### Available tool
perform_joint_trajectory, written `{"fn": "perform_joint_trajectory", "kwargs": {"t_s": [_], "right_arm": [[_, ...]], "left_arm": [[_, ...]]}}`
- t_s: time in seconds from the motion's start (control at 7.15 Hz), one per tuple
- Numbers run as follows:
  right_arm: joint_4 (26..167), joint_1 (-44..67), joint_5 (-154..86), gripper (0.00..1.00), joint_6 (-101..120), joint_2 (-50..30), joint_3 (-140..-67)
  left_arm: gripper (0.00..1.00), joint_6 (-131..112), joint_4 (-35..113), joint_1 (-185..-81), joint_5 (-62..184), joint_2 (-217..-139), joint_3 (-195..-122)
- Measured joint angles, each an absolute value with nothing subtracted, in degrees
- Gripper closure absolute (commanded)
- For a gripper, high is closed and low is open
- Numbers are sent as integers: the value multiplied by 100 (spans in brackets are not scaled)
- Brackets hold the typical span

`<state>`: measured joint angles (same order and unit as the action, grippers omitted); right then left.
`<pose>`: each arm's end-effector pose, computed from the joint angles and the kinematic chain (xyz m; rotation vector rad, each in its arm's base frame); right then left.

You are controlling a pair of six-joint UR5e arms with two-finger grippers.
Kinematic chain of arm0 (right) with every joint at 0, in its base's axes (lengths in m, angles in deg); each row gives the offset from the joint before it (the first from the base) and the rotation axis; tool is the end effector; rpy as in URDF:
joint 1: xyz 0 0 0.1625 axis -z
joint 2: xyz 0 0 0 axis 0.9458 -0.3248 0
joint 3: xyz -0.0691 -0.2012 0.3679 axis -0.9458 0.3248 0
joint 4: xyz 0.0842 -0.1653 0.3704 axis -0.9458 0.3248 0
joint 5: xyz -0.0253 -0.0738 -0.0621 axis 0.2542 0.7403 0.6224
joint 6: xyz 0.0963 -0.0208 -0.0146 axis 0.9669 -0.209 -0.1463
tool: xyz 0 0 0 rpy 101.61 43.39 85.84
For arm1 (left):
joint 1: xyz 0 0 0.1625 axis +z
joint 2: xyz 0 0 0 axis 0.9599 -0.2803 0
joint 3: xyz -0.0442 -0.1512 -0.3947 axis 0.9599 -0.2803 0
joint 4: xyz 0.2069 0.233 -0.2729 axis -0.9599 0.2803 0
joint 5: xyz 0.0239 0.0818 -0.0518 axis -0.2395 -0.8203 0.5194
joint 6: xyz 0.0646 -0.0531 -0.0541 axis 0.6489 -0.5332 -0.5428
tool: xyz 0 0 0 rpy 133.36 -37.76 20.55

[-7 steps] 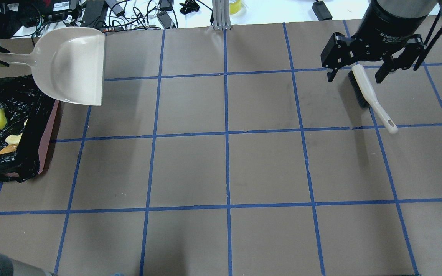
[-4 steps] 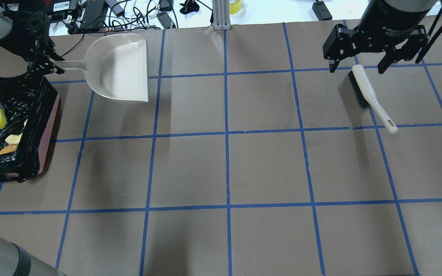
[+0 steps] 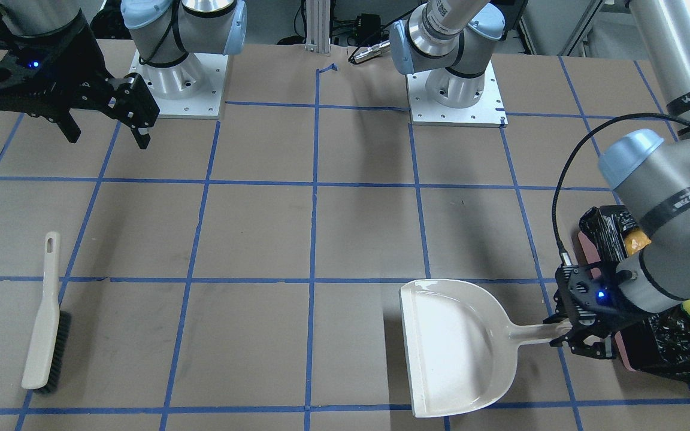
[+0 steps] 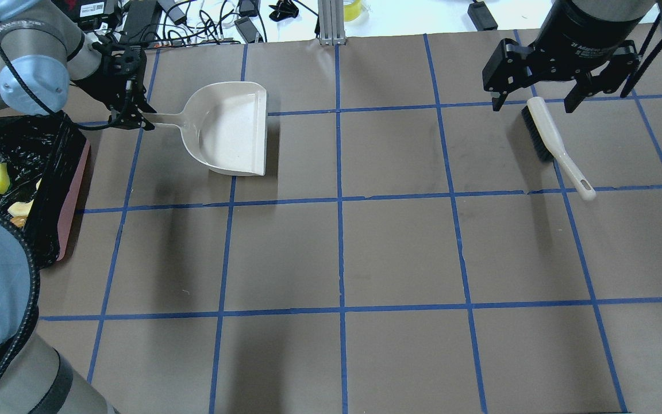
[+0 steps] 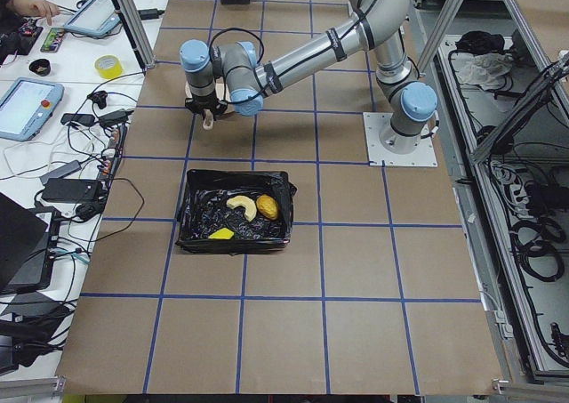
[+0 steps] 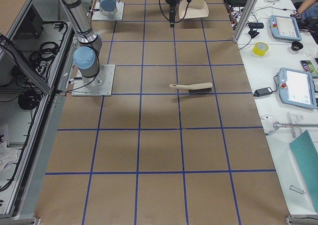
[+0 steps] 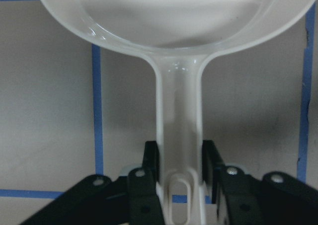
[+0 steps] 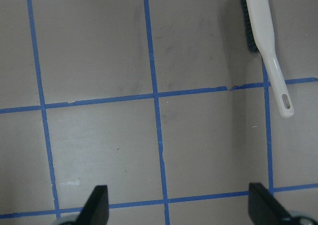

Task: Sweep and dump trash into bin
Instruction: 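Set the dustpan down on the table and open the left gripper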

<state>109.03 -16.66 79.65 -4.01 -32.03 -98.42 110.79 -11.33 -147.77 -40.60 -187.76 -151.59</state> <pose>0.1132 -0.4879 0.5252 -0.1456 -3.1292 0.1134 0.0395 -0.6856 0.2794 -2.1606 -2.1639 0.2418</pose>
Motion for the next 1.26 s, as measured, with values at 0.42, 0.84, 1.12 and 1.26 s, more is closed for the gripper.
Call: {"fn": "perform_joint_trajectory", "kwargs": {"t_s": [0.42, 0.84, 1.12, 1.26], "right_arm": [[10888, -1667, 7983, 0, -404, -3213, -9846], [10875, -1667, 7984, 0, -410, -3220, -9841], [10863, -1664, 7984, 0, -434, -3249, -9839], [10860, -1663, 7984, 0, -462, -3271, -9842]], "left_arm": [[100, 11060, -1264, -14825, -4080, -19006, -15221], [100, 11065, -1324, -14836, -4073, -19080, -15257], [54, 11067, -1341, -14872, -4077, -19031, -15338], [8, 11068, -1344, -14893, -4082, -19003, -15387]]}}
